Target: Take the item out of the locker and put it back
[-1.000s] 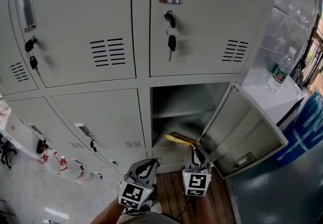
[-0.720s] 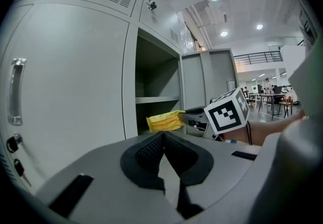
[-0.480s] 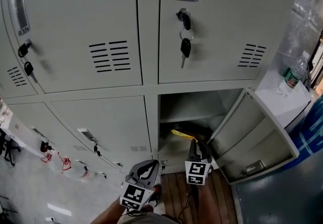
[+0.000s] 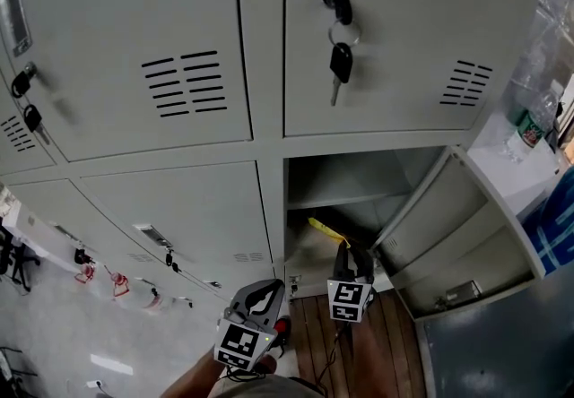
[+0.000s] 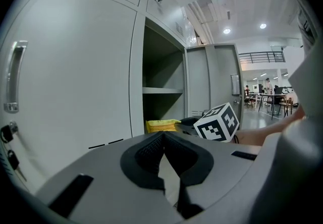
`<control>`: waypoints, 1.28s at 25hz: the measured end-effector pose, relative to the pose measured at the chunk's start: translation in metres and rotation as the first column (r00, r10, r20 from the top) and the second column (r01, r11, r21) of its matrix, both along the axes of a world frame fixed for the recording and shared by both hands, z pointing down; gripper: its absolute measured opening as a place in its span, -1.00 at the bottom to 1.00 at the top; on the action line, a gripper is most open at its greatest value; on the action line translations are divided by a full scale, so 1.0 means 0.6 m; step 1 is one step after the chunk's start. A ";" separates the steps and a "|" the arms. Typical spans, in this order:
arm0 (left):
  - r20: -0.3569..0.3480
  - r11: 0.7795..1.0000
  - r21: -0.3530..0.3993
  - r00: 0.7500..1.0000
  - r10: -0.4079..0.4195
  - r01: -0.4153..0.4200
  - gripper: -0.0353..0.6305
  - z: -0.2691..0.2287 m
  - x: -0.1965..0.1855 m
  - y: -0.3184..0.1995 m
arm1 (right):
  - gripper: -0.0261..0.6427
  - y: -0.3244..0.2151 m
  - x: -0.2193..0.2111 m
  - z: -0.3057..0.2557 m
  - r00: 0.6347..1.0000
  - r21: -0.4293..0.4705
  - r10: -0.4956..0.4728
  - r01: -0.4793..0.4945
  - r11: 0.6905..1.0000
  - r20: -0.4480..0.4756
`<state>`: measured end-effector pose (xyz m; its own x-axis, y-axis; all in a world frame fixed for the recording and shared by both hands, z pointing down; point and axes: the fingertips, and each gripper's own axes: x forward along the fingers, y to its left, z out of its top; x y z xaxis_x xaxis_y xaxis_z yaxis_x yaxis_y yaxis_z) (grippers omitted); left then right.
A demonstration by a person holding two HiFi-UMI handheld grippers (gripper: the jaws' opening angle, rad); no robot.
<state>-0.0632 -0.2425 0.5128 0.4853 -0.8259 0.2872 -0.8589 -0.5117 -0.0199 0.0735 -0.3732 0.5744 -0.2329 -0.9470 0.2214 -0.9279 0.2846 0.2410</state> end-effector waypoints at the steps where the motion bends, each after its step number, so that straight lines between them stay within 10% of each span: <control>1: -0.002 1.000 -0.004 1.000 0.002 -0.002 -0.83 0.003 0.001 0.001 | -0.84 0.000 0.000 0.004 1.000 0.001 0.001 -0.001 1.000 -0.004; 18: -0.007 1.000 -0.024 1.000 -0.007 0.007 -0.83 0.021 0.003 0.013 | -0.78 0.015 -0.020 0.015 0.999 0.006 -0.037 0.037 0.999 0.014; 32: -0.004 1.000 -0.021 1.000 0.000 0.000 -0.83 0.019 0.018 0.031 | -0.07 0.046 -0.044 0.033 0.967 -0.078 -0.176 0.193 0.978 0.184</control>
<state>-0.0525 -0.2240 0.5241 0.4862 -0.8198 0.3025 -0.8591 -0.5117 -0.0060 0.0470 -0.3455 0.5940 -0.4445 -0.8609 0.2475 -0.8826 0.4681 0.0434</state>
